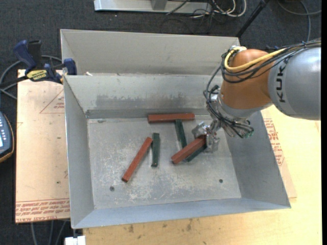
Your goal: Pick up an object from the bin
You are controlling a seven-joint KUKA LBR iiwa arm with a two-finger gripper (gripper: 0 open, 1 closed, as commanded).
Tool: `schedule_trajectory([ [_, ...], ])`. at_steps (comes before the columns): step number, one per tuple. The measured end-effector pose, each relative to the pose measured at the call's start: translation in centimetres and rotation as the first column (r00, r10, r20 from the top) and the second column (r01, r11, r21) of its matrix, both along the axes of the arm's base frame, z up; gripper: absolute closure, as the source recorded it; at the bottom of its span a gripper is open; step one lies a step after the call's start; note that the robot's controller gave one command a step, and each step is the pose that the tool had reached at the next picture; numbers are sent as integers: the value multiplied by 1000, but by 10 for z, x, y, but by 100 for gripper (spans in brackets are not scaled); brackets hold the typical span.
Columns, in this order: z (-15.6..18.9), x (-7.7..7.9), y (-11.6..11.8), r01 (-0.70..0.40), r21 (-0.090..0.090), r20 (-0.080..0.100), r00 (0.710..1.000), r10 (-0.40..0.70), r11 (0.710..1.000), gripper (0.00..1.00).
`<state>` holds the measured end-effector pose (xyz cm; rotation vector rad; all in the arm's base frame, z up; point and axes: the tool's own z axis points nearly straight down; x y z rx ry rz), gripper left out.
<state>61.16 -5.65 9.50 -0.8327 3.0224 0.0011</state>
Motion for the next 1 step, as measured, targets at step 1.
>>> schedule_trajectory([
  [1,108,-22,24,-12,-1,4,1000,12,1000,100],
])
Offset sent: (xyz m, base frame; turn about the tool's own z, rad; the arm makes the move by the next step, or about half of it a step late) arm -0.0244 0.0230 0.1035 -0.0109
